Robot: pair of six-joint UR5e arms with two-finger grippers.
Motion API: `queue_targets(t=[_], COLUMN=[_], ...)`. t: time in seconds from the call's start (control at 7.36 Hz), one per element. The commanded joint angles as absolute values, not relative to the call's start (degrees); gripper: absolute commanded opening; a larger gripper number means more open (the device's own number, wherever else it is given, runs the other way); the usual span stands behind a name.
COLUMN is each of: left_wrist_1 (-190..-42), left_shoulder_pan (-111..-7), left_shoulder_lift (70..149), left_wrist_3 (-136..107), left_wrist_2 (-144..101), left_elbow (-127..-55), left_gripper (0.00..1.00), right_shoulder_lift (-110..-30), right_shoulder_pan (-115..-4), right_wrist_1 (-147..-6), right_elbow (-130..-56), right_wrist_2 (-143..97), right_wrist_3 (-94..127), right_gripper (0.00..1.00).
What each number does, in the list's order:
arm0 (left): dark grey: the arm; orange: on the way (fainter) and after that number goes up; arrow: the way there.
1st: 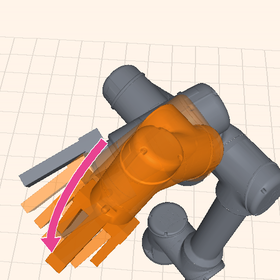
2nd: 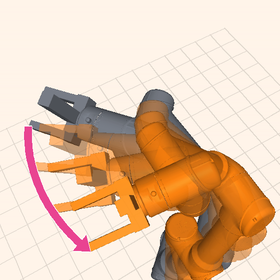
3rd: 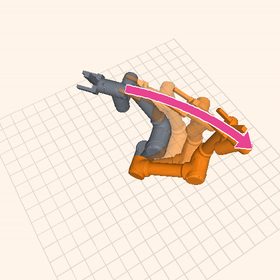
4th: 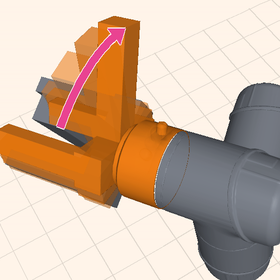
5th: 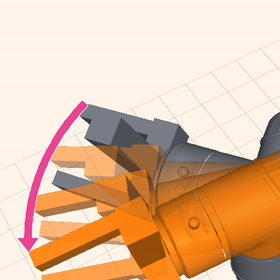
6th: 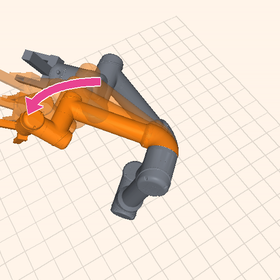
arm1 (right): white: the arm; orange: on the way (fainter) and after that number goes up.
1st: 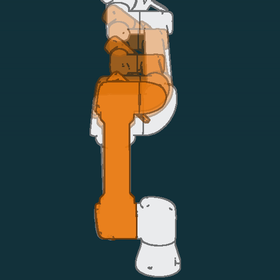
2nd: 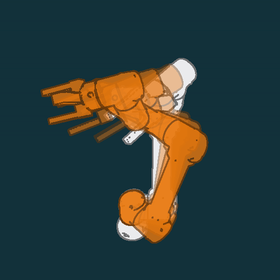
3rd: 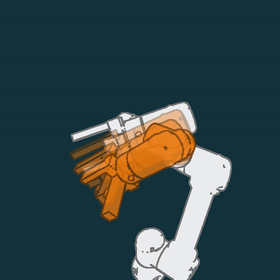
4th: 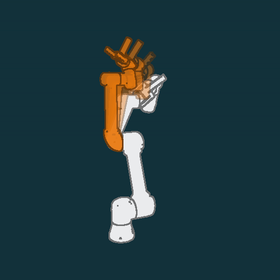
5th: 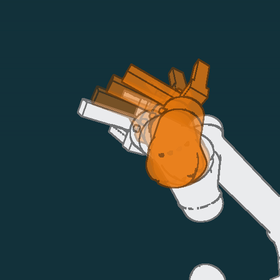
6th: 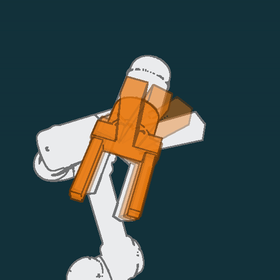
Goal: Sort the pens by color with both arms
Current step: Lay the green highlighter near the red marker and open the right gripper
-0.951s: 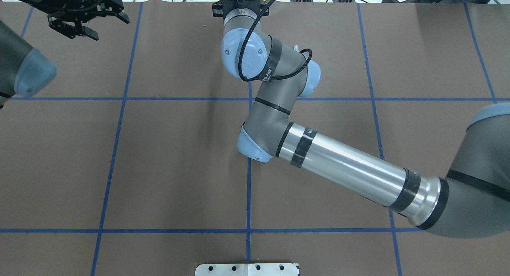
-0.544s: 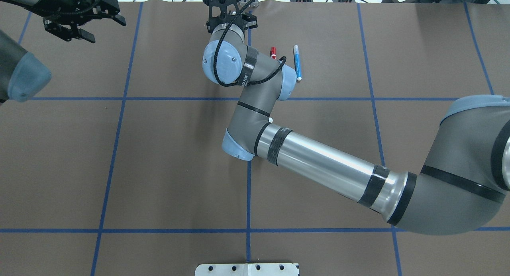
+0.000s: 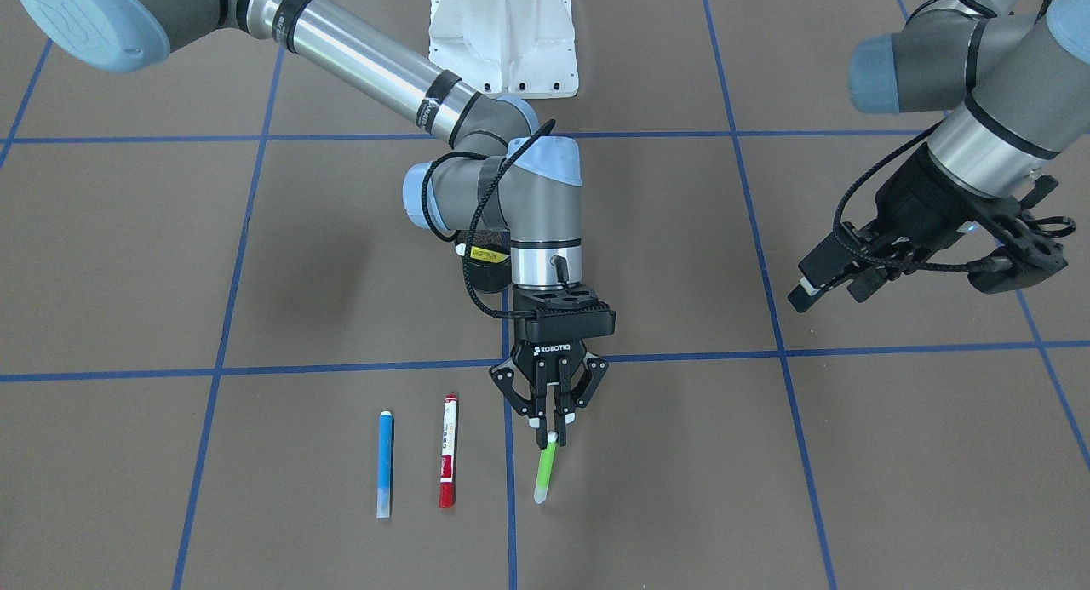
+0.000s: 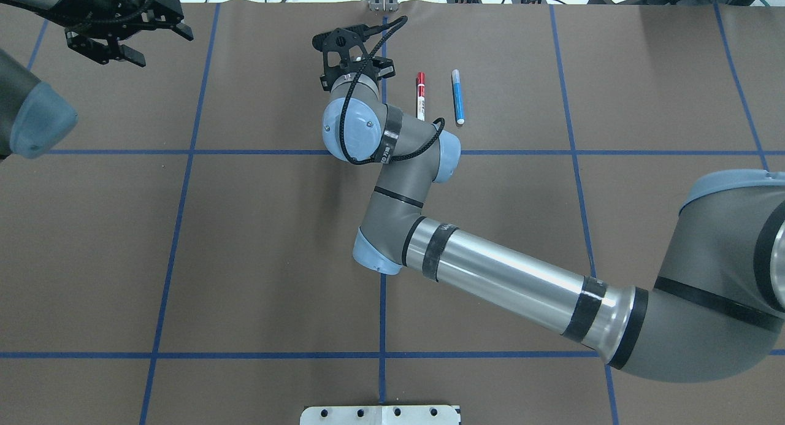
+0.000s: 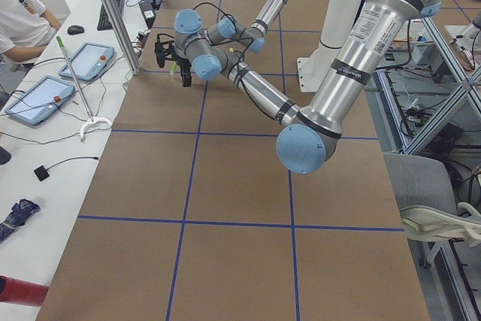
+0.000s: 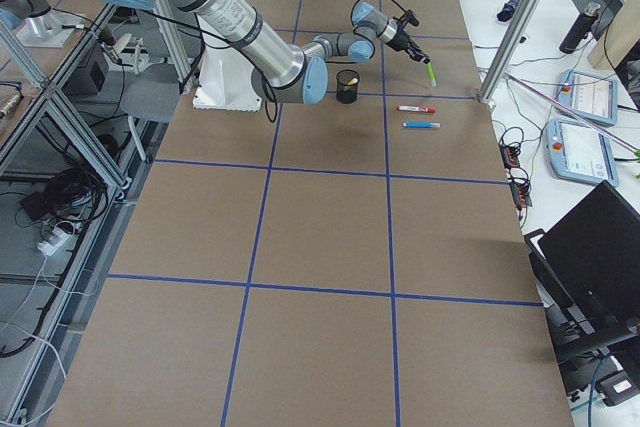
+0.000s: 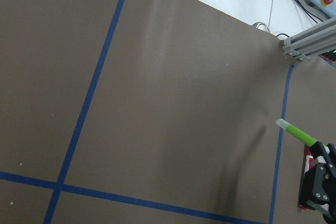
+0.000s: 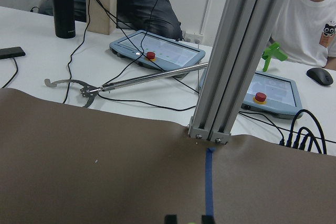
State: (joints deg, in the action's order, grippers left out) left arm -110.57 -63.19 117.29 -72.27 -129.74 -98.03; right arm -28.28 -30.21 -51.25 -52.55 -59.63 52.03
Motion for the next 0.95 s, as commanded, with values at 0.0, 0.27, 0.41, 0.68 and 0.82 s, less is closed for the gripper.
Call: queue_targets(t=[0.0, 0.27, 0.41, 0.68, 0.82], left_wrist_1=[-110.6, -110.5, -110.5, -110.0, -106.1], left_shoulder_pan=[-63.2, -62.8, -62.4, -56.6, -53.2], left_shoulder_lift=[117.3, 118.4, 119.8, 123.1, 126.4], left_wrist_3=[-72.3, -77.4, -81.9, -91.4, -94.6], left_wrist_2=[-129.6, -129.2, -129.2, -126.4, -124.1], left_elbow=[-98.0, -97.9, -98.1, -98.1, -98.1], left_gripper=[0.99, 0.99, 0.99, 0.99, 0.99], right_shoulder_lift=[-31.0, -37.0, -42.5, -48.7, -51.9], right_shoulder_pan=[-29.6, -29.2, -29.7, -34.7, -39.0], right_wrist_1=[-51.3, -52.0, -54.5, -55.5, -55.4], right_elbow=[-55.6, -65.4, -74.9, -82.7, -84.6], right_wrist_2=[-60.3, -61.0, -69.1, -83.3, -91.0], right_wrist_3=[50.4, 49.8, 50.0, 53.6, 57.8], right_gripper=[0.99, 1.0, 1.0, 1.0, 1.0])
